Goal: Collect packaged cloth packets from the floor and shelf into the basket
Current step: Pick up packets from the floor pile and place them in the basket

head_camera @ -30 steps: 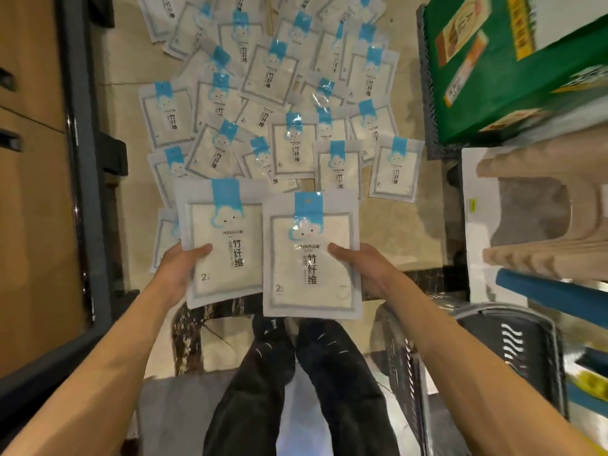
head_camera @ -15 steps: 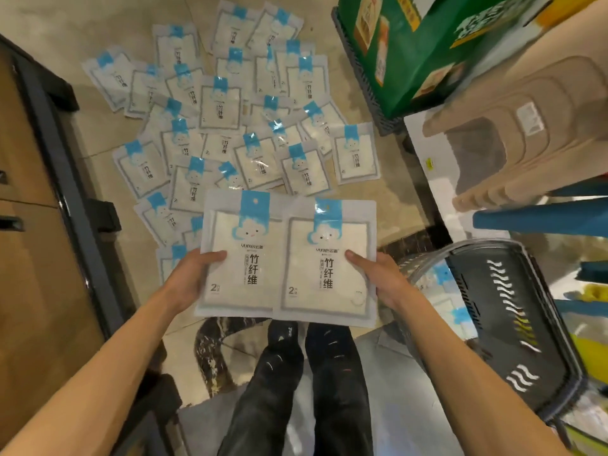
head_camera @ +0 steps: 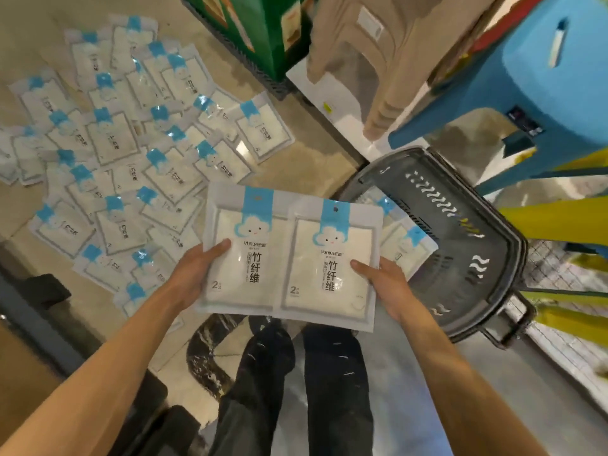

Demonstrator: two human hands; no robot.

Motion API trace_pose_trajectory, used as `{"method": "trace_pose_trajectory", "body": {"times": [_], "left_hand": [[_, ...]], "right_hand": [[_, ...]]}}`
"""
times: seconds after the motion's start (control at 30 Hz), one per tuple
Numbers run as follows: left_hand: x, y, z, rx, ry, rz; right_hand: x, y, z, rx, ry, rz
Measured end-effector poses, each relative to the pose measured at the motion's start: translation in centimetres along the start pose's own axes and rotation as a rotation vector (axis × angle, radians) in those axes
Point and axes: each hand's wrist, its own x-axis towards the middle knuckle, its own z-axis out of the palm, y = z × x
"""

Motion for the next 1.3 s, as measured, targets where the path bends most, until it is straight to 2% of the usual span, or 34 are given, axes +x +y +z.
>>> {"method": "trace_pose_trajectory", "body": {"times": [0.17, 0.4, 0.67, 0.9, 1.1, 1.3], "left_hand": [[1.2, 0.0, 9.0, 0.103, -0.022, 0.0], [3.4, -0.8, 20.5, 0.26, -0.044, 0.004], [9.0, -2.1, 29.6, 0.433, 0.001, 0.053], [18.2, -4.2, 34.5, 0.594, -0.005, 0.056], [28.7, -8.5, 36.4, 0.699, -0.043, 0.067], [35.4, -12.2, 37.7, 0.75, -0.056, 0.056]], "right_hand": [[-0.6, 1.7, -7.7, 0.183, 0.101, 0.052], [-0.3, 3.3, -17.5, 0.31, 0.23, 0.09], [5.1, 7.3, -23.6, 0.418, 0.291, 0.096], [13.1, 11.1, -25.6, 0.463, 0.373, 0.118], [21.7, 15.2, -26.5, 0.471, 0.421, 0.116], [29.3, 19.0, -27.6, 0.486, 0.505, 0.1]]}}
